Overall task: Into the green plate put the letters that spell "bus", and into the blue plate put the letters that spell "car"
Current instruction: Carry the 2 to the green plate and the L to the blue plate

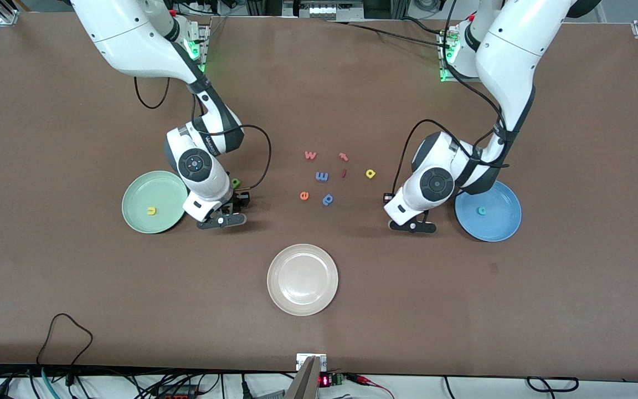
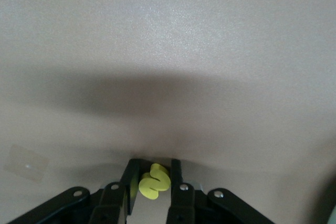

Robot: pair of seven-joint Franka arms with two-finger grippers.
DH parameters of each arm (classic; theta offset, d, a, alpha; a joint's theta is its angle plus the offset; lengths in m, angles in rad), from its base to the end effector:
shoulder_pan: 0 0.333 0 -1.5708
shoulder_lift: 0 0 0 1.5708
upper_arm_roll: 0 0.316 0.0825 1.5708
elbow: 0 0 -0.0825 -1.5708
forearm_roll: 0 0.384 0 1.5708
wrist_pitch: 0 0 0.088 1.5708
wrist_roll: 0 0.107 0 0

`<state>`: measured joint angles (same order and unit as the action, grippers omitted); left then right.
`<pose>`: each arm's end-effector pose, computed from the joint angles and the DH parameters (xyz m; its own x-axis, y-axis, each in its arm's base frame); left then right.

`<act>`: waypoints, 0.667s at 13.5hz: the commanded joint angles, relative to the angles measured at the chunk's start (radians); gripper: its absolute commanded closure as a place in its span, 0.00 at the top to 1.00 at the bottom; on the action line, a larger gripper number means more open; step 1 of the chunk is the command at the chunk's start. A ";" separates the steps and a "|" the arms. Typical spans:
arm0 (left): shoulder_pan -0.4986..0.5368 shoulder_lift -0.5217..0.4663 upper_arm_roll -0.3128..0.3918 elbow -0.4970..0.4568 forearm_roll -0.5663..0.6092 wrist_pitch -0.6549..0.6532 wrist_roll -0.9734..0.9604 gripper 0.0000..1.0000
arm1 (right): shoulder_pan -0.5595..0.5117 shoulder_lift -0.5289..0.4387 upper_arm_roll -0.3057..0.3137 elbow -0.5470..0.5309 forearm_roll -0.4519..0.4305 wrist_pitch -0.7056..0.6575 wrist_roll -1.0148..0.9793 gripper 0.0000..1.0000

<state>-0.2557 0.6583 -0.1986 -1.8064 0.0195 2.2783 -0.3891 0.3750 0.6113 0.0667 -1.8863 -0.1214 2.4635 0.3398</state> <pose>0.5707 -0.2715 0.1706 0.9782 -0.0517 -0.2013 -0.0456 -0.9984 0.0346 0.5701 0.2679 0.1777 0.9826 0.1847 -0.0194 0.1854 -0.9817 0.0437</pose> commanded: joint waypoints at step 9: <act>0.376 -0.128 0.008 -0.007 0.014 -0.206 0.275 0.18 | -0.118 -0.126 -0.005 -0.005 -0.006 -0.125 -0.145 0.09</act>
<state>0.0334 0.5351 -0.1767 -1.7771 0.0218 2.0751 -0.1963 0.3316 0.5623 0.0510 -1.8645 -0.1228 2.4087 0.2785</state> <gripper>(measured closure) 0.722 0.731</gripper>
